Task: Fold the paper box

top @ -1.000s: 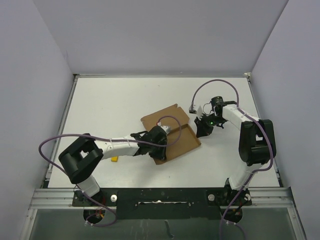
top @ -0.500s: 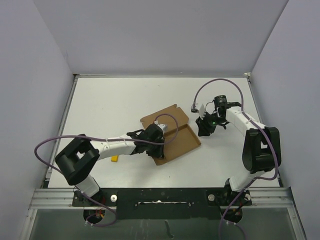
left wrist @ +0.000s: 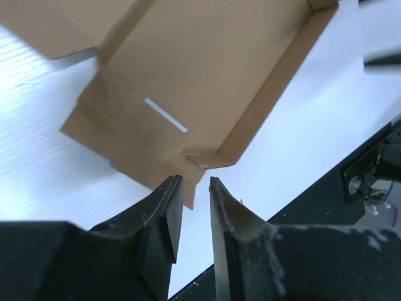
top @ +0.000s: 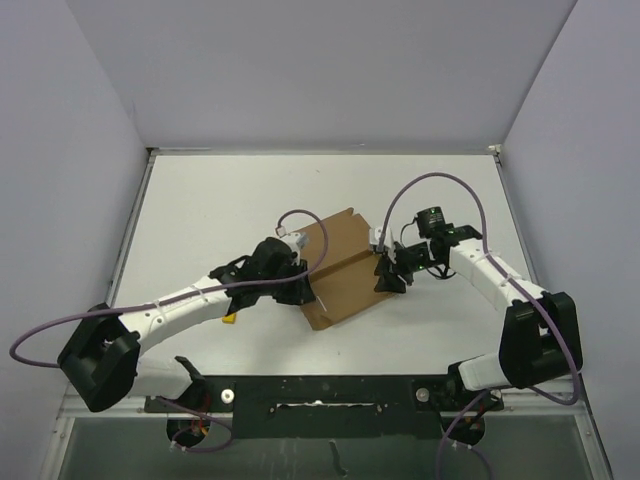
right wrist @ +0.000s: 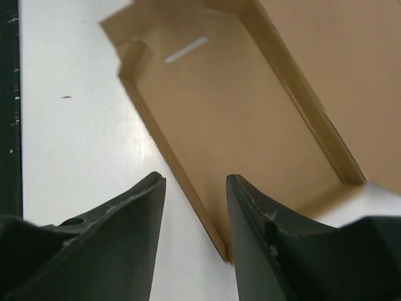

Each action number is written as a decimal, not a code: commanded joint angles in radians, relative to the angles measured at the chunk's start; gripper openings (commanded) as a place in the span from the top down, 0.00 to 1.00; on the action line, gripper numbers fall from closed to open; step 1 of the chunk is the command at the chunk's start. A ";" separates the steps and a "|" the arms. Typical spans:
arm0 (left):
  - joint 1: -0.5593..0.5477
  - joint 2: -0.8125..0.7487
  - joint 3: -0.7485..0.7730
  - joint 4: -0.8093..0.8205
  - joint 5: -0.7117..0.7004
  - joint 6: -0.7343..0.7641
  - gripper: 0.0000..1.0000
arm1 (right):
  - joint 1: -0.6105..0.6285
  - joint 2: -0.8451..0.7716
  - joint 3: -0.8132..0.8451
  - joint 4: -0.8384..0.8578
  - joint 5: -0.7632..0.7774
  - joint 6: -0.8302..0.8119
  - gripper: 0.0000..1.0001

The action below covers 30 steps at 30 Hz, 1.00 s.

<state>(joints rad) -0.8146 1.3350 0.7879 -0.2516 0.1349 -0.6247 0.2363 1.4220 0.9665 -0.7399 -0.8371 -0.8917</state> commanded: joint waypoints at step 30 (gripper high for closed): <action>0.213 0.217 0.072 0.168 0.092 0.040 0.76 | 0.425 0.130 -0.072 0.161 0.130 -0.220 0.61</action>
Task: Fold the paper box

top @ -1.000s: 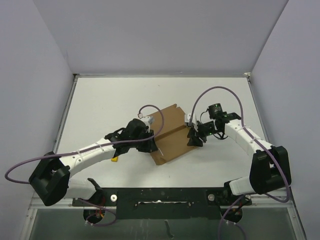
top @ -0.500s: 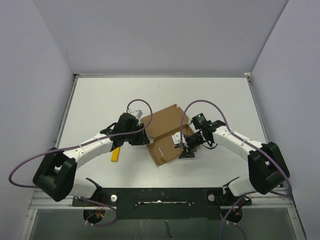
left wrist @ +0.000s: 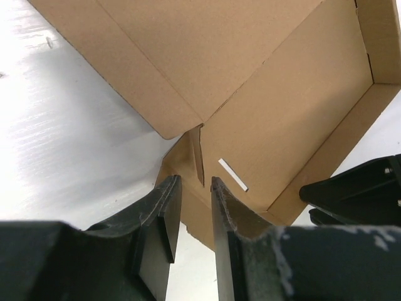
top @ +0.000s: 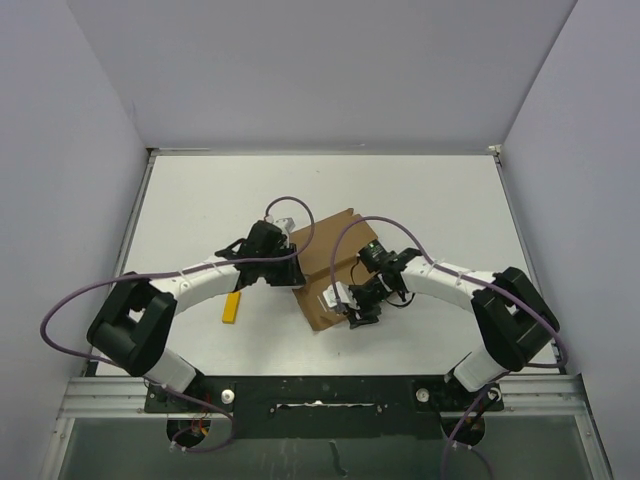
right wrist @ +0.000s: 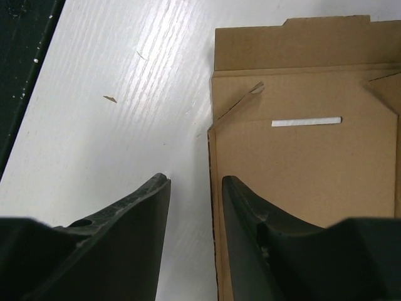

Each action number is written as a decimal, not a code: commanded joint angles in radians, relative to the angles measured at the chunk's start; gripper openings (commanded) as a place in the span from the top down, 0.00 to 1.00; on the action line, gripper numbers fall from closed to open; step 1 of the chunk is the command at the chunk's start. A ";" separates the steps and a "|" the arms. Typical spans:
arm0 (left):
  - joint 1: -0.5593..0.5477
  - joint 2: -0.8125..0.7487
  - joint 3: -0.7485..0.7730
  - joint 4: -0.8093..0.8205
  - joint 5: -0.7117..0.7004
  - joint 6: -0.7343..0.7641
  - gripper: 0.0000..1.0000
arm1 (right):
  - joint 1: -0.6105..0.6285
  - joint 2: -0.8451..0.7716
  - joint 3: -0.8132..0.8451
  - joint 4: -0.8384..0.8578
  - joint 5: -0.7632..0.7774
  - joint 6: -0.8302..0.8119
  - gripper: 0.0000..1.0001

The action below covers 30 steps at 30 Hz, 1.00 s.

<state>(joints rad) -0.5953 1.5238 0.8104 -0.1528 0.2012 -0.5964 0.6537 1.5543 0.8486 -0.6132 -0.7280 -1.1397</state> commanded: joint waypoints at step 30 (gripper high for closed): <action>-0.040 0.160 0.114 0.104 0.092 0.012 0.96 | 0.013 0.063 0.099 0.057 0.028 0.160 0.99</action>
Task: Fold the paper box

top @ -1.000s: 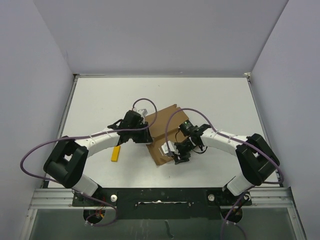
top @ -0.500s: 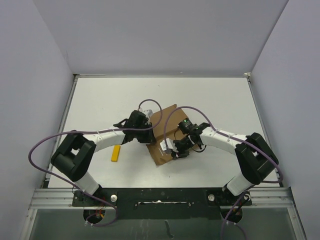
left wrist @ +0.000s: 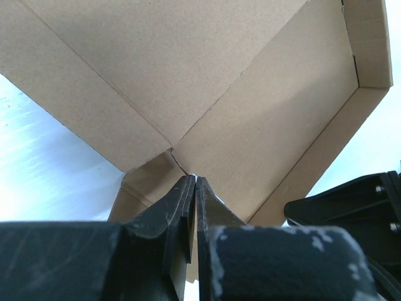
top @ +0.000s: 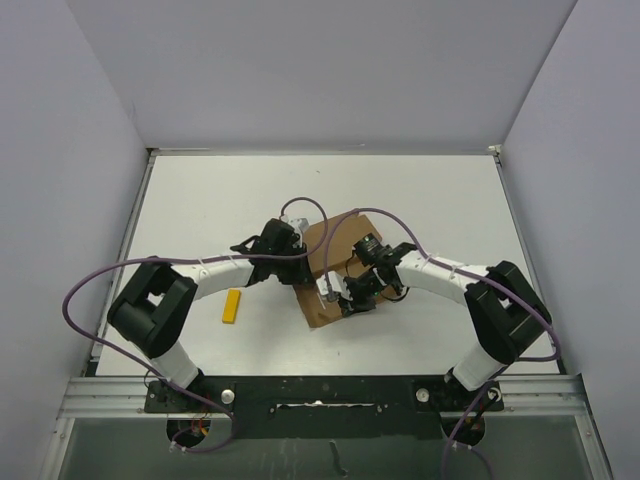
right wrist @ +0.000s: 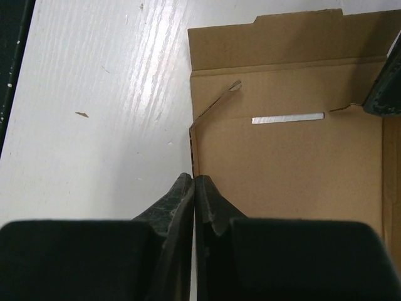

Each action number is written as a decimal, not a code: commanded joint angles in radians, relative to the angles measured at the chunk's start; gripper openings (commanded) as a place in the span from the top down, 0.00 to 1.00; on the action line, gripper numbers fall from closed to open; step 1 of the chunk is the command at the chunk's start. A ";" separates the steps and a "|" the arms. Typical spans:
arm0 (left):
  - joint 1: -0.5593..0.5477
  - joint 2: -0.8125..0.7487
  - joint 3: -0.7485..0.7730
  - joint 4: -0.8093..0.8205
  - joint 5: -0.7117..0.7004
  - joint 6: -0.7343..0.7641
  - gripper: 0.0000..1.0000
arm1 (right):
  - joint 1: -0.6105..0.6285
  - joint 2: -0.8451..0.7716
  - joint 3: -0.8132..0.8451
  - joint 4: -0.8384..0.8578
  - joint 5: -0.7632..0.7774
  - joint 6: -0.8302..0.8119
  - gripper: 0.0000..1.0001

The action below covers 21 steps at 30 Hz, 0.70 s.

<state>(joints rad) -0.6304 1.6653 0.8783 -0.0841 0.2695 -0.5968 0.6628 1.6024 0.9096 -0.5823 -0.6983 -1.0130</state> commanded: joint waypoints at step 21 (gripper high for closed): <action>0.005 -0.424 -0.165 -0.070 -0.073 -0.045 0.69 | -0.132 -0.116 0.063 -0.164 -0.248 -0.097 0.56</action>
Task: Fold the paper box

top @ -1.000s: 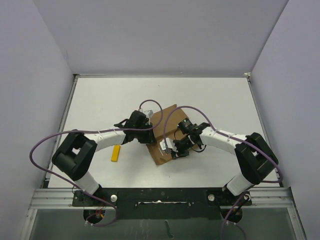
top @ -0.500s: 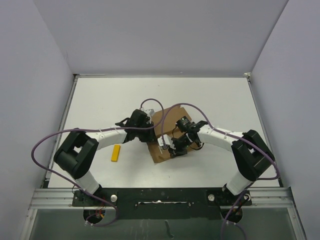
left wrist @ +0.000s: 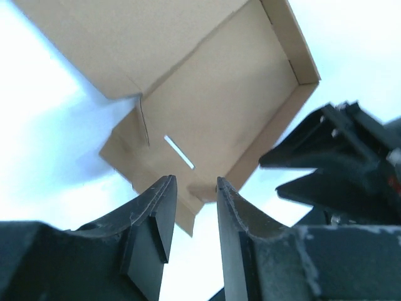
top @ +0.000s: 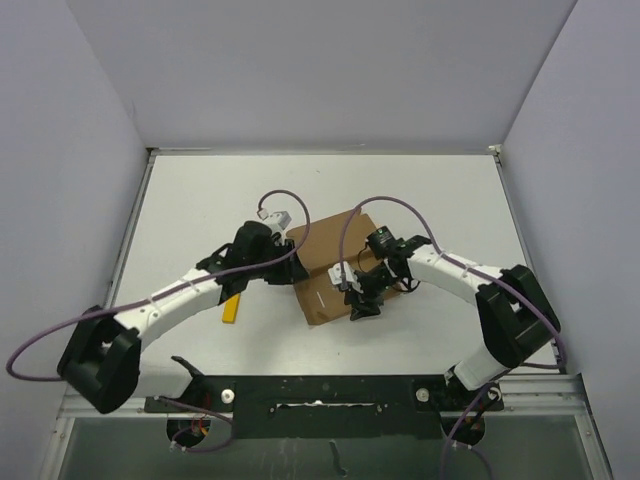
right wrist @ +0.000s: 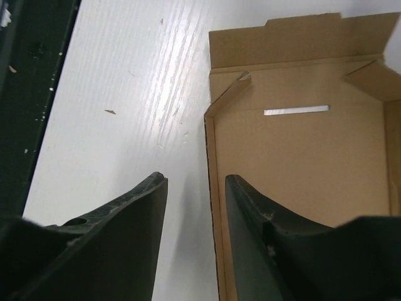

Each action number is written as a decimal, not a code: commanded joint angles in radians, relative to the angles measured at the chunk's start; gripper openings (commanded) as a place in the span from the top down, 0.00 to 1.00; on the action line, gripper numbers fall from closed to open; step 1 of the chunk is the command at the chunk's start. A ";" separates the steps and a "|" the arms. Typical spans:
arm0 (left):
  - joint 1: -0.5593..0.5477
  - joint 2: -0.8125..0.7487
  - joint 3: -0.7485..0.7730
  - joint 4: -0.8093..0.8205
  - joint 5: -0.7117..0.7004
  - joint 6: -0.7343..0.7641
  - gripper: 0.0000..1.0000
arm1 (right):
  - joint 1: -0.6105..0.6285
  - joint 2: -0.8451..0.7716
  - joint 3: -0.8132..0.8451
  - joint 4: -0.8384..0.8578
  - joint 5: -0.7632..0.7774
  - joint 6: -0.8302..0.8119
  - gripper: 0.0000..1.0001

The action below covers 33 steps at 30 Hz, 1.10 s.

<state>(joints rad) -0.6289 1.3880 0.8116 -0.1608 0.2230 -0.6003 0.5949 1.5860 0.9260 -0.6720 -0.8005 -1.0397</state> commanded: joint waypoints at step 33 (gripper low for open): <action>-0.030 -0.039 -0.230 0.185 -0.127 -0.387 0.52 | -0.469 0.109 0.145 0.139 0.183 0.768 0.54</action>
<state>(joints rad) -0.6468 1.3121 0.5297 -0.0456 0.1078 -0.9642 0.1112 1.6844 1.0325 -0.5323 -0.6178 -0.3080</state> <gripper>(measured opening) 0.488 0.464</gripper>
